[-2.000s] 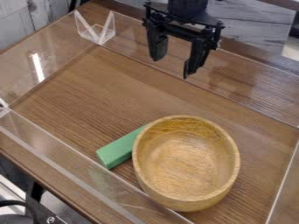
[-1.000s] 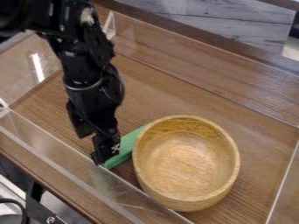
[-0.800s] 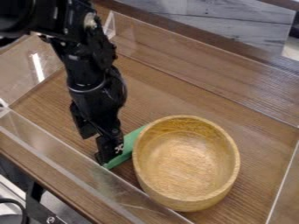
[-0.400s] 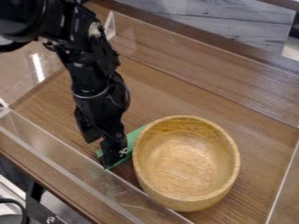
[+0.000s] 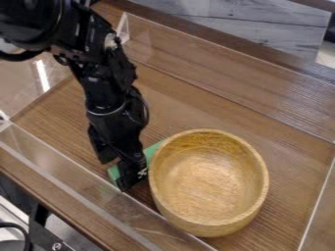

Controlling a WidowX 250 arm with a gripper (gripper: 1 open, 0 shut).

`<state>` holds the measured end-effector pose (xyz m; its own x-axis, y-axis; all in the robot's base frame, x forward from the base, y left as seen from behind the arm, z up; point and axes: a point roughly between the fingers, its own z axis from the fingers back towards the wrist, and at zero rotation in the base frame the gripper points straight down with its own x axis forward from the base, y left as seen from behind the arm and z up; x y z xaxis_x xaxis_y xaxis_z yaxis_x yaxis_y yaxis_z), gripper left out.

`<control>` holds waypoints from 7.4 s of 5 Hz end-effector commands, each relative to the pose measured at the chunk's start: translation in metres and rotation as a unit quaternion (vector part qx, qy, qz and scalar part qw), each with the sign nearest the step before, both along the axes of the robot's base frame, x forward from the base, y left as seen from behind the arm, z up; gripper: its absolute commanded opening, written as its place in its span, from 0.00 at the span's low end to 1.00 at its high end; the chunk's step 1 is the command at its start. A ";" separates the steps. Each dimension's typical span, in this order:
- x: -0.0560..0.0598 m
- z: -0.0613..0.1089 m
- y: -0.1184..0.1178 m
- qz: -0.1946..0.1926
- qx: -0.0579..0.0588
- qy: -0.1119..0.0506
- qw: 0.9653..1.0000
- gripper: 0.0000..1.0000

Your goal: Put the green block in the brown bowl

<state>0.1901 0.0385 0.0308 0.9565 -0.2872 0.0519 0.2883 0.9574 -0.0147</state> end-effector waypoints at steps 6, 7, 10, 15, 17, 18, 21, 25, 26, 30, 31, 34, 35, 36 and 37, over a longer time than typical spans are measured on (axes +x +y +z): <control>0.006 0.016 0.004 0.055 -0.030 0.002 0.998 0.00; 0.005 0.024 0.004 0.066 -0.040 0.005 0.997 0.00; 0.006 0.040 0.004 0.083 -0.059 0.009 0.995 0.00; -0.002 0.150 -0.101 0.056 -0.074 -0.003 0.996 0.00; -0.011 0.109 -0.176 -0.005 -0.062 -0.023 0.998 0.00; -0.011 0.107 -0.156 0.029 -0.059 -0.031 0.997 0.00; -0.003 0.092 -0.123 0.079 -0.072 -0.026 0.994 0.00; 0.003 0.084 -0.118 0.100 -0.091 -0.013 0.991 0.00; 0.005 0.082 -0.117 0.103 -0.095 -0.010 0.990 0.00; 0.010 0.074 -0.116 0.114 -0.109 0.003 0.987 0.00; 0.012 0.071 -0.115 0.116 -0.112 0.005 0.987 0.00; 0.016 0.063 -0.112 0.122 -0.121 0.012 0.985 0.00; 0.017 0.061 -0.111 0.124 -0.124 0.014 0.984 0.00; 0.019 0.059 -0.110 0.125 -0.127 0.016 0.984 0.00; 0.020 0.057 -0.109 0.127 -0.129 0.018 0.983 0.00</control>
